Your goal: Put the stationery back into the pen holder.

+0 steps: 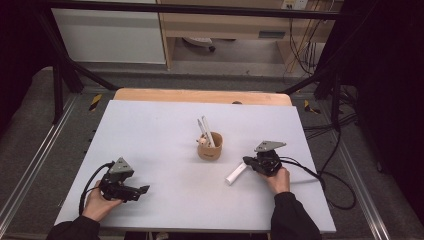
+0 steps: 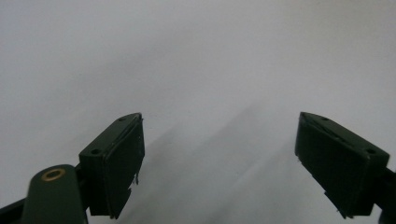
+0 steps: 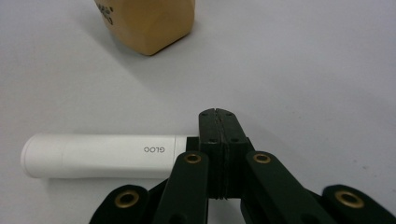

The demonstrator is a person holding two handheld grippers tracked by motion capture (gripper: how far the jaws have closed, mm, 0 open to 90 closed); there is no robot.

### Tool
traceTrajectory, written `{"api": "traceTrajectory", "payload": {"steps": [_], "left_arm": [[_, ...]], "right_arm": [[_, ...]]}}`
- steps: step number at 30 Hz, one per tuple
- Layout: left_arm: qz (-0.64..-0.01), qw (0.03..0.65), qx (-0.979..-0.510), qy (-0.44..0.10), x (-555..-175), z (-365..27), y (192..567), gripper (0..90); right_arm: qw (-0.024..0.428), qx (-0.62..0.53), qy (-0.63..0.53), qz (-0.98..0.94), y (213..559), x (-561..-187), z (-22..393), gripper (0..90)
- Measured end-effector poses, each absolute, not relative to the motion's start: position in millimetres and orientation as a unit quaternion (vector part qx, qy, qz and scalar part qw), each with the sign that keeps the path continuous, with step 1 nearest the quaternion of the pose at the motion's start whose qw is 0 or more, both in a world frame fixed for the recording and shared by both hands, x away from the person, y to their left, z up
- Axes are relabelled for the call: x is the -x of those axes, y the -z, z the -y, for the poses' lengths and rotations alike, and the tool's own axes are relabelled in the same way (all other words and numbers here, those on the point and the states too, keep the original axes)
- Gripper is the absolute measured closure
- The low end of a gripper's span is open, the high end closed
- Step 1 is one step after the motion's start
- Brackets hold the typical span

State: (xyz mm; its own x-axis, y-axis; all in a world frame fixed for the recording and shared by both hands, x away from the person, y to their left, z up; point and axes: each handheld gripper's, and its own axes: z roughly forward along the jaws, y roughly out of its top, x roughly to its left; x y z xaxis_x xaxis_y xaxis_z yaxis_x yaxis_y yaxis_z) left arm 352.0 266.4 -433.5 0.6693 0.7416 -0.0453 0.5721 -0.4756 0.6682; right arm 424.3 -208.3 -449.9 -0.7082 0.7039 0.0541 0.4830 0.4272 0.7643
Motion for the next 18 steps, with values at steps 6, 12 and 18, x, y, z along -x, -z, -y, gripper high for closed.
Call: {"api": "traceTrajectory", "payload": {"steps": [6, 12, 18], "left_arm": [[-0.385, 0.335, -0.851, -0.126, -351.8, -264.8, 433.4, 15.7], [-0.383, 0.336, -0.851, -0.126, -350.9, -263.3, 432.6, 15.7], [-0.38, 0.335, -0.852, -0.127, -350.5, -259.3, 432.0, 15.7]], "right_arm": [[0.138, -0.347, -0.4, -0.837, 449.3, -418.1, 202.9, 90.0], [0.133, -0.342, -0.402, -0.839, 449.7, -415.2, 193.3, 90.0], [0.14, -0.342, -0.406, -0.836, 447.2, -412.2, 195.5, 86.5]]}}
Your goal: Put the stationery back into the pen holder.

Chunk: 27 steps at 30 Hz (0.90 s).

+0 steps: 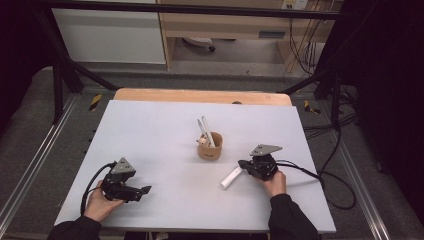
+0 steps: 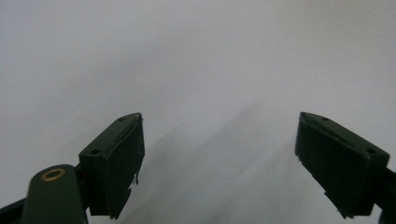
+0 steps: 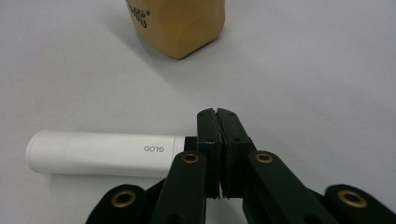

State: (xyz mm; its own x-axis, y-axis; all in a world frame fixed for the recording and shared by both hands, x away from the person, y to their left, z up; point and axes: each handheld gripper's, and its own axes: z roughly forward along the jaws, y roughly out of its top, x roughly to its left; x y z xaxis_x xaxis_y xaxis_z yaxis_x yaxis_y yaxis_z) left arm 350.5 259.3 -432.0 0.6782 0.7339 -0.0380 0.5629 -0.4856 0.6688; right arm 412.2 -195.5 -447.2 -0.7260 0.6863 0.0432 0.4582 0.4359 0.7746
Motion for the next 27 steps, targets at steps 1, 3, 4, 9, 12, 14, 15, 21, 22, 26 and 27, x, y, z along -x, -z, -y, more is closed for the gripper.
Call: {"api": "traceTrajectory", "payload": {"steps": [1, 3, 4, 9, 12, 14, 15, 21, 22, 26, 27], "left_arm": [[-0.38, 0.336, -0.853, -0.126, -350.4, -258.1, 431.7, 15.6], [-0.378, 0.338, -0.853, -0.127, -350.4, -254.9, 431.0, 15.5], [-0.377, 0.338, -0.853, -0.126, -350.8, -253.1, 430.4, 15.4], [-0.372, 0.336, -0.856, -0.125, -352.8, -239.9, 428.0, 14.4], [-0.366, 0.336, -0.859, -0.123, -353.1, -229.9, 426.7, 13.5], [-0.362, 0.335, -0.861, -0.122, -352.8, -223.1, 425.4, 13.1], [-0.359, 0.335, -0.863, -0.121, -352.7, -219.6, 424.7, 13.0], [-0.342, 0.33, -0.871, -0.124, -353.2, -197.2, 423.0, 10.2], [-0.34, 0.33, -0.872, -0.126, -353.5, -193.2, 422.7, 9.8], [-0.33, 0.331, -0.875, -0.128, -355.7, -176.8, 420.6, 8.9], [-0.328, 0.332, -0.875, -0.128, -356.4, -172.2, 419.8, 8.9]], "right_arm": [[0.146, -0.345, -0.407, -0.833, 445.1, -411.7, 196.9, 83.8], [0.158, -0.348, -0.412, -0.827, 440.0, -410.4, 201.1, 77.9], [0.162, -0.349, -0.416, -0.824, 437.0, -409.1, 203.4, 72.8], [0.155, -0.363, -0.427, -0.814, 426.4, -401.0, 212.4, 43.9], [0.126, -0.366, -0.426, -0.818, 423.7, -397.7, 215.3, 29.4], [0.12, -0.366, -0.416, -0.824, 423.5, -395.1, 216.2, 22.7], [0.122, -0.367, -0.414, -0.824, 424.0, -393.6, 216.4, 19.3], [0.13, -0.38, -0.387, -0.83, 426.9, -387.4, 219.3, 5.4], [0.131, -0.382, -0.383, -0.831, 427.3, -385.9, 219.2, 3.9], [0.125, -0.377, -0.368, -0.841, 429.3, -379.7, 220.3, 1.1], [0.122, -0.376, -0.366, -0.842, 429.9, -378.3, 221.1, 0.9]]}}
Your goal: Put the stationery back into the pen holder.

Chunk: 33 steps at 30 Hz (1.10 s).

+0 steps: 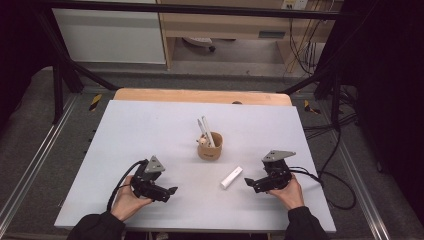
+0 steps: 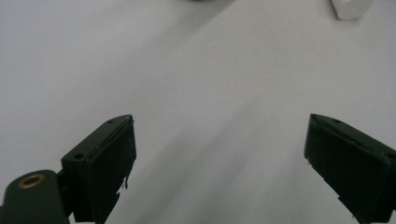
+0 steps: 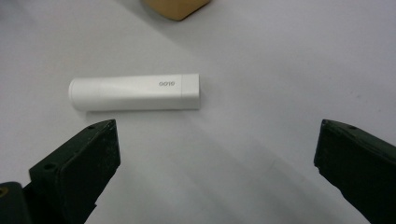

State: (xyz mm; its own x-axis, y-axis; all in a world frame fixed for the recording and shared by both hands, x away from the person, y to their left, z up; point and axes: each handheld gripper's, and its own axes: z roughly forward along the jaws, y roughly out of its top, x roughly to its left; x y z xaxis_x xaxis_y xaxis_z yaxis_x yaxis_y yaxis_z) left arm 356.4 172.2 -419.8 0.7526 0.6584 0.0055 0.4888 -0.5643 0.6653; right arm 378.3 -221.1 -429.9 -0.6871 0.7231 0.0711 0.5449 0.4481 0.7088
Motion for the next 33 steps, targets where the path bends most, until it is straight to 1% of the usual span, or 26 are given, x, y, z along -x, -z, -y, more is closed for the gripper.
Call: {"api": "traceTrajectory", "payload": {"steps": [4, 12, 17, 22, 33], "left_arm": [[-0.316, 0.337, -0.878, -0.125, -359.7, -151.3, 417.2, 8.9], [-0.302, 0.349, -0.88, -0.113, -364.2, -102.4, 415.8, 9.1], [-0.291, 0.344, -0.887, -0.106, -363.9, -72.5, 420.0, 11.8], [-0.296, 0.341, -0.887, -0.097, -364.6, -51.6, 424.8, 17.9], [-0.305, 0.352, -0.882, -0.069, -368.2, -25.9, 430.8, 40.4]], "right_arm": [[0.119, -0.375, -0.367, -0.843, 432.2, -371.7, 225.2, 0.6], [0.131, -0.377, -0.372, -0.838, 432.7, -360.8, 234.0, 0.6], [0.135, -0.376, -0.367, -0.84, 433.8, -357.9, 236.7, 0.5], [0.134, -0.378, -0.37, -0.838, 433.2, -357.6, 237.6, 0.5], [0.134, -0.376, -0.37, -0.839, 433.3, -357.6, 237.7, 0.5]]}}
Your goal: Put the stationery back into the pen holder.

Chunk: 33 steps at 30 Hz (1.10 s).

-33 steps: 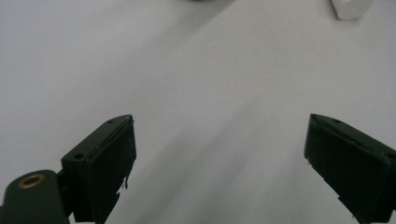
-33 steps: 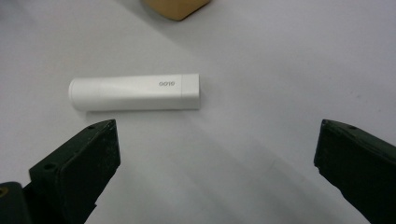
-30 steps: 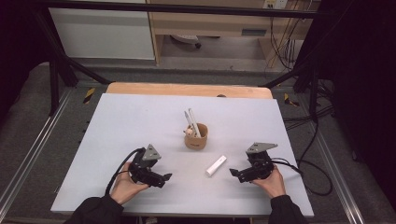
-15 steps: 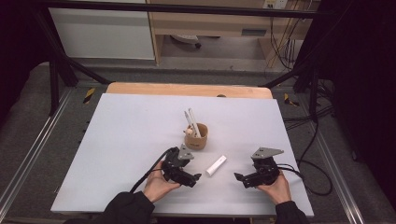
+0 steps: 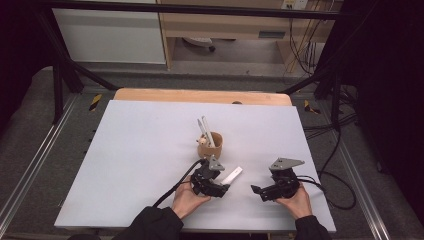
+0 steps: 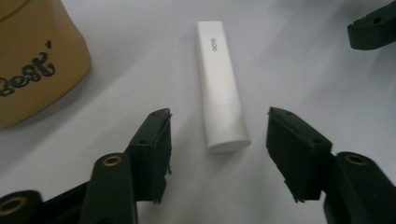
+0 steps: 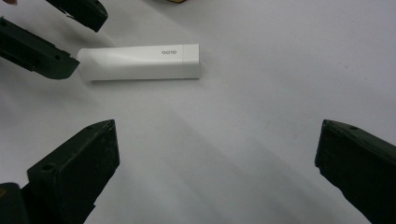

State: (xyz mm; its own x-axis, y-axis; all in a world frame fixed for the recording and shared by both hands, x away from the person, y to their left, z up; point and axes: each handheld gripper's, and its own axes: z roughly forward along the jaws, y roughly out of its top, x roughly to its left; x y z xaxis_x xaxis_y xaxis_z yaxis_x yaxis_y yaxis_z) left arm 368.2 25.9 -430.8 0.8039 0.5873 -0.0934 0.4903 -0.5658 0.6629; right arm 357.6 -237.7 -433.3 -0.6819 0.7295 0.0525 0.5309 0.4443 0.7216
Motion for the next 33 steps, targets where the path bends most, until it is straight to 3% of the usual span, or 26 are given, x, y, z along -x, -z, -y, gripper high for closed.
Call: {"api": "traceTrajectory", "payload": {"steps": [6, 18, 33], "left_arm": [[-0.297, 0.341, -0.888, -0.082, -366.9, -16.6, 435.3, 50.7], [-0.299, 0.321, -0.894, -0.092, -364.4, -8.3, 441.5, 62.9], [-0.294, 0.322, -0.895, -0.089, -366.0, -10.9, 441.2, 66.2]], "right_arm": [[0.135, -0.375, -0.369, -0.84, 433.0, -357.8, 238.0, 0.5], [0.134, -0.372, -0.367, -0.842, 432.7, -357.6, 238.0, 0.5], [0.135, -0.367, -0.371, -0.842, 431.5, -357.1, 237.1, 0.5]]}}
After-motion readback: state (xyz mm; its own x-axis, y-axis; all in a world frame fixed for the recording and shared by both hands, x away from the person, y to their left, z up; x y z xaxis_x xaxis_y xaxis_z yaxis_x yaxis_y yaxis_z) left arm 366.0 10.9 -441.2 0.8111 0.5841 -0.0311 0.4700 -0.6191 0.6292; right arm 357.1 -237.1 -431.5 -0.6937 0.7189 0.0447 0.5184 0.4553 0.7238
